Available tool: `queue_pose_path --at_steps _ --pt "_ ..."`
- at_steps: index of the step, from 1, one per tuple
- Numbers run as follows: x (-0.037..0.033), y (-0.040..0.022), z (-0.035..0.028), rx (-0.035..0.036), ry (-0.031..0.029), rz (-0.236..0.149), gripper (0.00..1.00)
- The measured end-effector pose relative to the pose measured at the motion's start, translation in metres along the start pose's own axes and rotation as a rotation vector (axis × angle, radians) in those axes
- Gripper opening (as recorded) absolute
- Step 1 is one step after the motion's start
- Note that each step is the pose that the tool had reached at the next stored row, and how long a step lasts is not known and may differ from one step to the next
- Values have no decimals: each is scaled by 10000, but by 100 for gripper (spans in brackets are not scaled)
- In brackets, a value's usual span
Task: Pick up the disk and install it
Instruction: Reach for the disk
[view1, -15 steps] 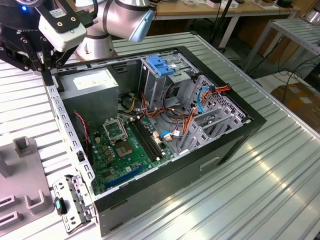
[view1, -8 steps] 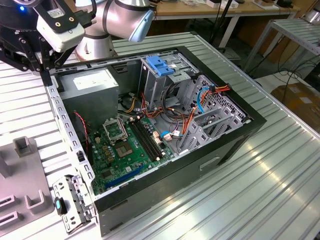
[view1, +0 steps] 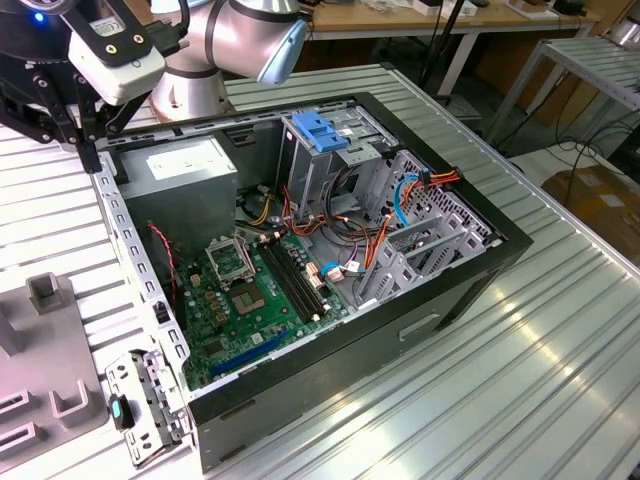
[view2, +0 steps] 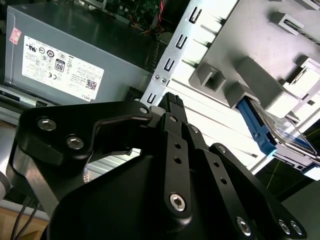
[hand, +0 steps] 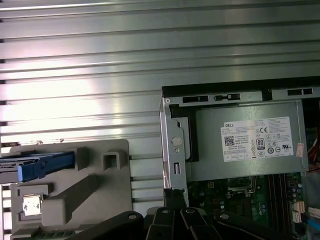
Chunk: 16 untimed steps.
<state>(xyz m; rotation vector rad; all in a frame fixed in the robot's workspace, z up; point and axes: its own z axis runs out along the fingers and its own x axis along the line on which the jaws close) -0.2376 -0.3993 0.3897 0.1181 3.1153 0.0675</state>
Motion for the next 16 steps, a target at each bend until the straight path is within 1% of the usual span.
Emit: queue_pose_path --at_steps 16 --pt "37 -4 0 1 1 0 11"
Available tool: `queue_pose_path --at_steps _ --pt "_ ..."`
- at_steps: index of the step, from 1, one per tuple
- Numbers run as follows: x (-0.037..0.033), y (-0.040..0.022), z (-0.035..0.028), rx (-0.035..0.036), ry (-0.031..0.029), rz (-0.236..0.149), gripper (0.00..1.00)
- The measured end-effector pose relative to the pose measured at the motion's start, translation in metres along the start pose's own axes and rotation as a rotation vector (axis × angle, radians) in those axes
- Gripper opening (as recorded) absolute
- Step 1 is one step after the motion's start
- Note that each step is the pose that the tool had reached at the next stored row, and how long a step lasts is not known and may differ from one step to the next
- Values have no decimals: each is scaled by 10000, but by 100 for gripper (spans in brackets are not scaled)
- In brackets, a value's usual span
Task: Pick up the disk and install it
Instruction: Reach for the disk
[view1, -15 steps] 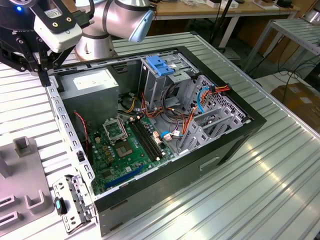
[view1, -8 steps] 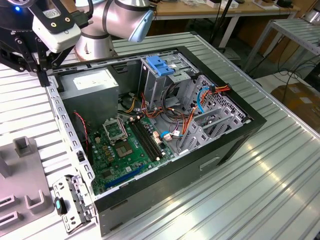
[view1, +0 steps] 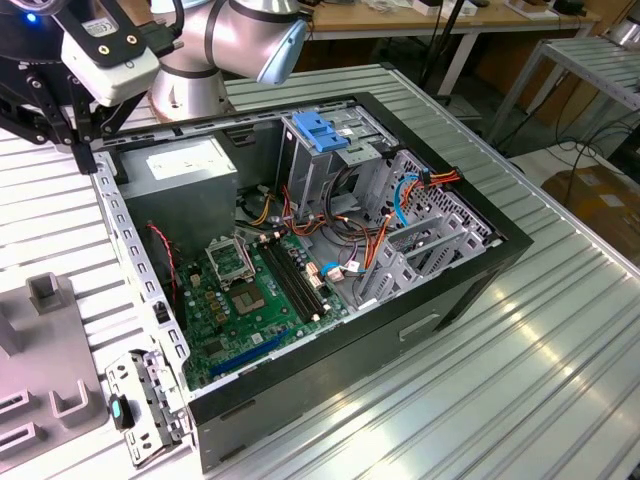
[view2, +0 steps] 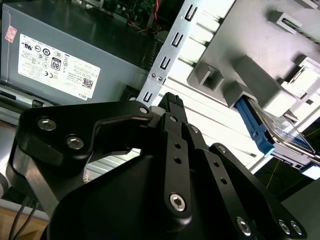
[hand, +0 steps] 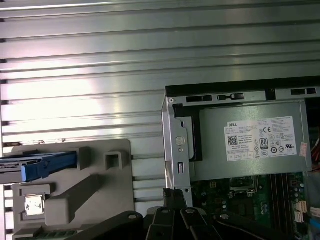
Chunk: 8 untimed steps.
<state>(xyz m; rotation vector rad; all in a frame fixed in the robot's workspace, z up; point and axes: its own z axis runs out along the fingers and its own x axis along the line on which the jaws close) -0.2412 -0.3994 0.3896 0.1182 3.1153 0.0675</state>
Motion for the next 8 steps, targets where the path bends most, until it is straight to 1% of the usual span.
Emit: queue_pose_path --at_steps 8 --pt "21 -3 0 0 0 0 11"
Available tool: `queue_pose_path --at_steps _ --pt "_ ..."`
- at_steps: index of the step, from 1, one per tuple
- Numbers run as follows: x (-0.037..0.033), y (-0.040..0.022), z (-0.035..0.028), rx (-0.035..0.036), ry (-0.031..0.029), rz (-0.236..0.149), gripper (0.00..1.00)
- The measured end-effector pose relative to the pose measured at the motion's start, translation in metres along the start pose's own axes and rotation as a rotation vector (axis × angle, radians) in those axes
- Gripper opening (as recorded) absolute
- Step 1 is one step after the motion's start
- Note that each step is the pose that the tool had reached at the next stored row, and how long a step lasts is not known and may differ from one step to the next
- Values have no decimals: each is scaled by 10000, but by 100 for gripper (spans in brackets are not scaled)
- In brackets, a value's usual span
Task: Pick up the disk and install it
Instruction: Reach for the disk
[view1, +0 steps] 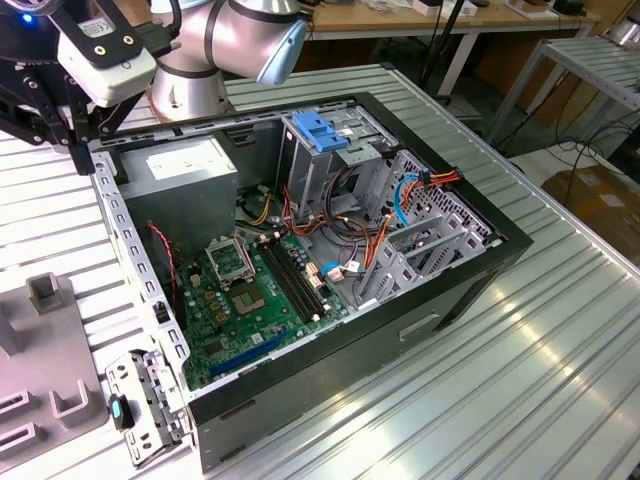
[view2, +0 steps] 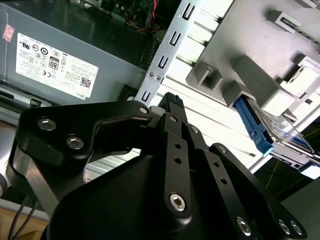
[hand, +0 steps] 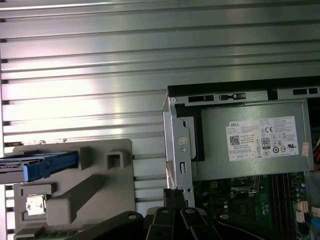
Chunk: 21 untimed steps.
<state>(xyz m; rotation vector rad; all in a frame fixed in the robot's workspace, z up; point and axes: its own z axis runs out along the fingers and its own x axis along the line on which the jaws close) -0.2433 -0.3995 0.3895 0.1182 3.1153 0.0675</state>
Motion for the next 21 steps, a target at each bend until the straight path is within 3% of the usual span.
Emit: queue_pose_path --at_steps 21 --pt "48 -8 0 0 0 0 11"
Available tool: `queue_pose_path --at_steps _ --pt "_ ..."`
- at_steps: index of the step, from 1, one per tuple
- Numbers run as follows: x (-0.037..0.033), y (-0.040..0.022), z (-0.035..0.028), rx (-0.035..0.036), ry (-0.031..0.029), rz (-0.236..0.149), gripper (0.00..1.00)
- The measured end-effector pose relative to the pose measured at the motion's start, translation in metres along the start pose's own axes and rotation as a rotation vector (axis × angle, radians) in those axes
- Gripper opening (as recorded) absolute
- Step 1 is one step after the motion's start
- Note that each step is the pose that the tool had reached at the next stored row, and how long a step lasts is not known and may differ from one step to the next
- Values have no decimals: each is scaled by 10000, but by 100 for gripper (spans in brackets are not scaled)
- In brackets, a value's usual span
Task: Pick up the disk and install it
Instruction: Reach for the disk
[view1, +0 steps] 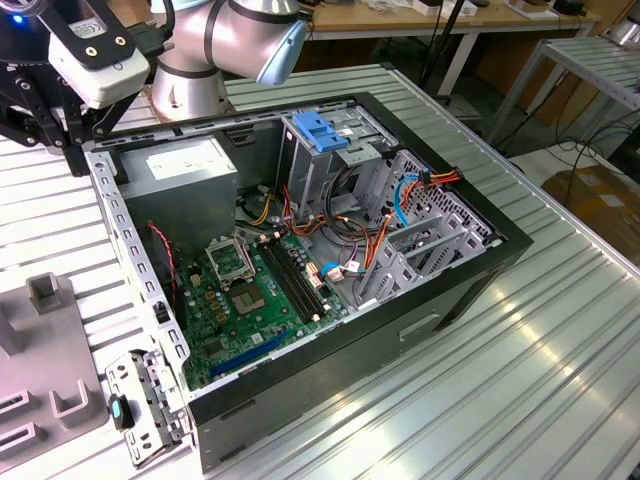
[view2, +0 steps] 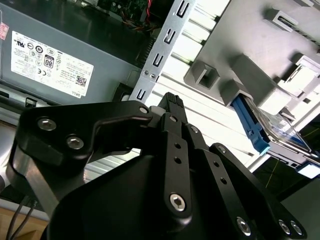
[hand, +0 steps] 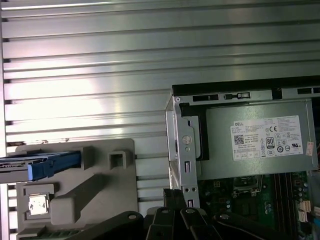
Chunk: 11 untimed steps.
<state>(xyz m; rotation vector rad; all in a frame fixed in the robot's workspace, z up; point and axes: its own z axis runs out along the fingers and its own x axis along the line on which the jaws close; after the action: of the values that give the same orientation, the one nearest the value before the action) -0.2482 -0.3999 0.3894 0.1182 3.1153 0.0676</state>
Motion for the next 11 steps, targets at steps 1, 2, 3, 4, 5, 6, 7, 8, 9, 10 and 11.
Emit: queue_pose_path --at_steps 1,2,3,4,5,6,7,8,9,10,11 --pt "2 0 0 0 0 0 11" --pt "5 0 0 1 0 0 11" --pt "7 -1 0 0 0 0 11" --pt "10 -1 0 1 0 0 11" --pt "12 -1 0 0 0 0 11" --pt "17 -1 -1 0 0 0 11" --pt "19 -1 -1 1 0 0 11" --pt "21 -2 0 0 0 0 11" --pt "26 -2 -1 0 0 0 11" --pt "29 -2 0 0 0 0 11" --pt "31 -2 0 0 0 0 11"
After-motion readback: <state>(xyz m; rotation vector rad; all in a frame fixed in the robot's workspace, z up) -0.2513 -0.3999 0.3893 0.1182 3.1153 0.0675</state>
